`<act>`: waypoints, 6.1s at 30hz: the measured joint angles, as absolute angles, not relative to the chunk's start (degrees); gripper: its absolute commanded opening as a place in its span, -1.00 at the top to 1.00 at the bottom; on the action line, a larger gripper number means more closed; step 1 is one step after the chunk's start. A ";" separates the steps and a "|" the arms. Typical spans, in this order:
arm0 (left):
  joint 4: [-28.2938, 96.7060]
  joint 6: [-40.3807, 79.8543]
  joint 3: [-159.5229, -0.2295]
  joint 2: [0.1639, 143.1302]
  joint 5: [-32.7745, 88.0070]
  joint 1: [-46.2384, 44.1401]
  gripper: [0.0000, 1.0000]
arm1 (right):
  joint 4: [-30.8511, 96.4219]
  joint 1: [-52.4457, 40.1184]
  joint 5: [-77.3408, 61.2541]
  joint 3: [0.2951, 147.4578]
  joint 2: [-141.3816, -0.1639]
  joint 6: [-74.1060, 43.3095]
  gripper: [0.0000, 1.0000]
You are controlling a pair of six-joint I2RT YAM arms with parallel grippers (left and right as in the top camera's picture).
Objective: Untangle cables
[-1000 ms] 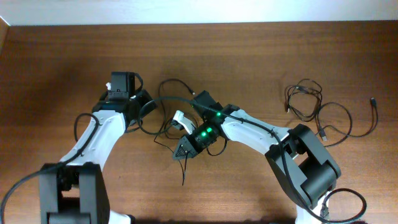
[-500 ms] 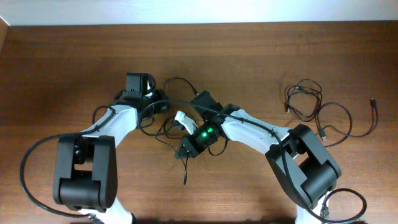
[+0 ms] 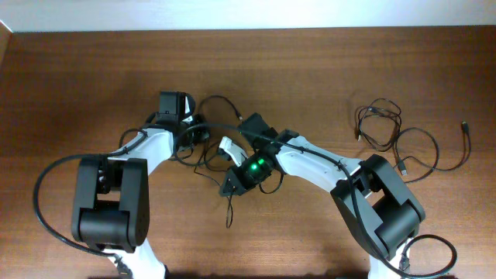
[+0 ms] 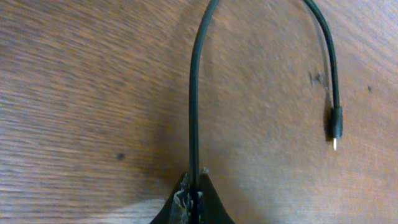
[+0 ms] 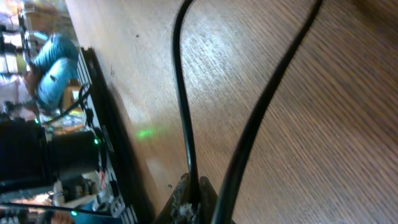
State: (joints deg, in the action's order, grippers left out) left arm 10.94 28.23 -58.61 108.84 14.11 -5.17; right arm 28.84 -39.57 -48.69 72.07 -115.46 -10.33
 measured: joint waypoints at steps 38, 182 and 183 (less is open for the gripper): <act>32.16 31.35 -58.33 94.65 28.88 -5.10 1.00 | 16.88 -33.78 -38.26 71.46 -115.57 -29.65 -0.86; 41.82 25.82 -68.10 95.29 10.24 12.36 -0.98 | 51.27 -51.37 -30.11 88.99 -124.07 8.05 0.92; 41.80 25.82 -68.10 95.29 10.24 12.36 -0.98 | 50.89 -51.20 -30.13 88.99 -124.07 7.11 0.92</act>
State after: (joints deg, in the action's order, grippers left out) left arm 41.80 25.82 -68.10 95.29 10.24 12.36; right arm 50.89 -51.20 -30.13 88.99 -124.07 7.11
